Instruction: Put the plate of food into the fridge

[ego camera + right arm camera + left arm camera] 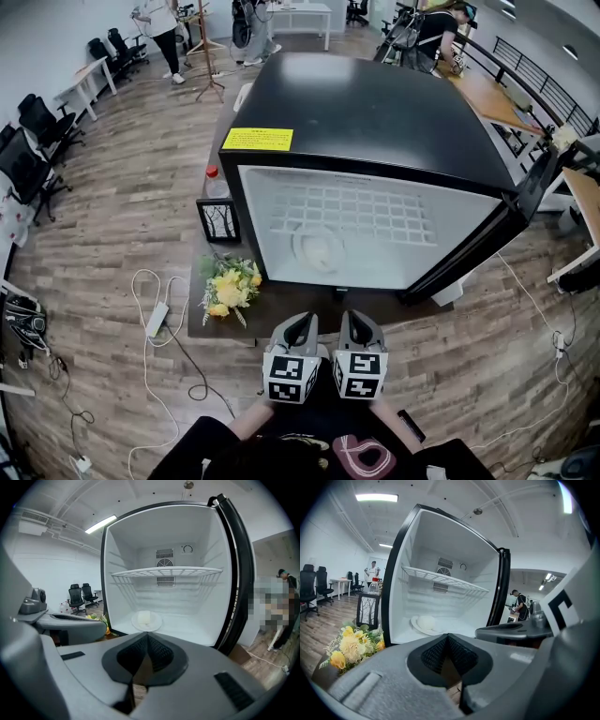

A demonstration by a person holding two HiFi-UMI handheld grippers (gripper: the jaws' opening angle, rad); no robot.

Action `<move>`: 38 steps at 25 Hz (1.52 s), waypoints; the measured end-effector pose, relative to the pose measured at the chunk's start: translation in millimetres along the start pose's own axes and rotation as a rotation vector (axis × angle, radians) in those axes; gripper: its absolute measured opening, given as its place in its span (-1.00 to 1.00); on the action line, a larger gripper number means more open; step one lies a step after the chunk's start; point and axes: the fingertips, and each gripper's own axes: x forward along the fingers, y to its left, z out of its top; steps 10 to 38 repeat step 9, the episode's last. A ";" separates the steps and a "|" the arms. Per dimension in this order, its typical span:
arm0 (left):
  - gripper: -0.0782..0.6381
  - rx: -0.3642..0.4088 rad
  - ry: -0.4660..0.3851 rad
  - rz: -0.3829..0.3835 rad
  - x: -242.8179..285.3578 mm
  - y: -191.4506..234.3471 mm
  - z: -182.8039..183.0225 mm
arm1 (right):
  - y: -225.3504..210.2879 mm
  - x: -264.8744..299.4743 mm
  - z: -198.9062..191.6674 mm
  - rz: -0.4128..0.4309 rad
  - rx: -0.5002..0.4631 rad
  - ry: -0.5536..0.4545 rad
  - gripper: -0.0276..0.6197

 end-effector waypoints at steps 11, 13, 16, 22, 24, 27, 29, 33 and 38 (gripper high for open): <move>-0.76 -0.004 -0.001 -0.001 1.4 -2.0 2.5 | -1.4 -1.8 1.0 0.001 -0.014 -0.004 -0.90; -0.76 -0.004 -0.001 -0.001 1.4 -2.0 2.5 | -1.4 -1.8 1.0 0.001 -0.014 -0.004 -0.90; -0.76 -0.004 -0.001 -0.001 1.4 -2.0 2.5 | -1.4 -1.8 1.0 0.001 -0.014 -0.004 -0.90; -0.76 -0.004 -0.001 -0.001 1.4 -2.0 2.5 | -1.4 -1.8 1.0 0.001 -0.014 -0.004 -0.90; -0.76 -0.004 -0.001 -0.001 1.4 -2.0 2.5 | -1.4 -1.8 1.0 0.001 -0.014 -0.004 -0.90; -0.76 -0.004 -0.001 -0.001 1.4 -2.0 2.5 | -1.4 -1.8 1.0 0.001 -0.014 -0.004 -0.90; -0.76 -0.004 -0.001 -0.001 1.4 -2.0 2.5 | -1.4 -1.8 1.0 0.001 -0.014 -0.004 -0.90; -0.76 -0.004 -0.001 -0.001 1.4 -2.0 2.5 | -1.4 -1.8 1.0 0.001 -0.014 -0.004 -0.90; -0.76 -0.004 -0.001 -0.001 1.4 -2.0 2.5 | -1.4 -1.8 1.0 0.001 -0.014 -0.004 -0.90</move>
